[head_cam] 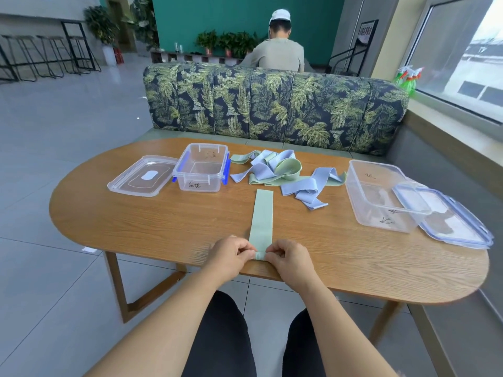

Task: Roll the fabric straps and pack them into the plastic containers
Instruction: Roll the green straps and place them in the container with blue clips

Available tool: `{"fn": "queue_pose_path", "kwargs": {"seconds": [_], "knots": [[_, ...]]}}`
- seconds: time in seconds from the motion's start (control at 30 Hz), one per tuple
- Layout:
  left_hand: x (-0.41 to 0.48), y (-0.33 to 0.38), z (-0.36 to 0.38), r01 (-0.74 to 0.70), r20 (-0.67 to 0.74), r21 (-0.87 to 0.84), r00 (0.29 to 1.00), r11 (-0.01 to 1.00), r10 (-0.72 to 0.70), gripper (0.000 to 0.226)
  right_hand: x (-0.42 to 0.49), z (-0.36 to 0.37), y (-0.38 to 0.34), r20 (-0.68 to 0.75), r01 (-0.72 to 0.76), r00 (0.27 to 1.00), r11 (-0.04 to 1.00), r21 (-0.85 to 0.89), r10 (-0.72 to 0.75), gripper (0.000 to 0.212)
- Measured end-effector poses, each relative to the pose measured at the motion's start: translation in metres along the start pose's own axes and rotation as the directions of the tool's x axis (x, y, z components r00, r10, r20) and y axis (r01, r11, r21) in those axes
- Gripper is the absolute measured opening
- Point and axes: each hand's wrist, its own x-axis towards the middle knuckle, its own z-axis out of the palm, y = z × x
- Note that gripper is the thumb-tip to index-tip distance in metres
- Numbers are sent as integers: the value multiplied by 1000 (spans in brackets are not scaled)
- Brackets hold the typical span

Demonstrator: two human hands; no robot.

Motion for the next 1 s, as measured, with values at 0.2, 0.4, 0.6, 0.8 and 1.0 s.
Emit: {"fn": "queue_pose_path", "kwargs": {"seconds": [0.2, 0.4, 0.6, 0.8, 1.0], "knots": [[-1, -3, 3, -10, 37, -35, 999, 999, 11, 12, -6, 3, 6, -61, 30, 998, 999, -35, -32, 6], [-7, -4, 12, -89, -68, 9, 994, 996, 89, 13, -5, 0, 0, -25, -2, 1000, 994, -114, -1, 10], [-12, -2, 14, -87, -108, -72, 991, 994, 79, 10, -7, -1, -1, -22, -31, 999, 986, -161, 28, 10], [-11, -5, 6, -87, -33, -98, 996, 991, 84, 10, -5, -5, -3, 46, -52, 997, 980, -194, 62, 13], [-10, -6, 4, -91, -19, -70, 996, 993, 90, 6, -3, -9, -5, 91, -73, 992, 982, -172, 90, 13]]}}
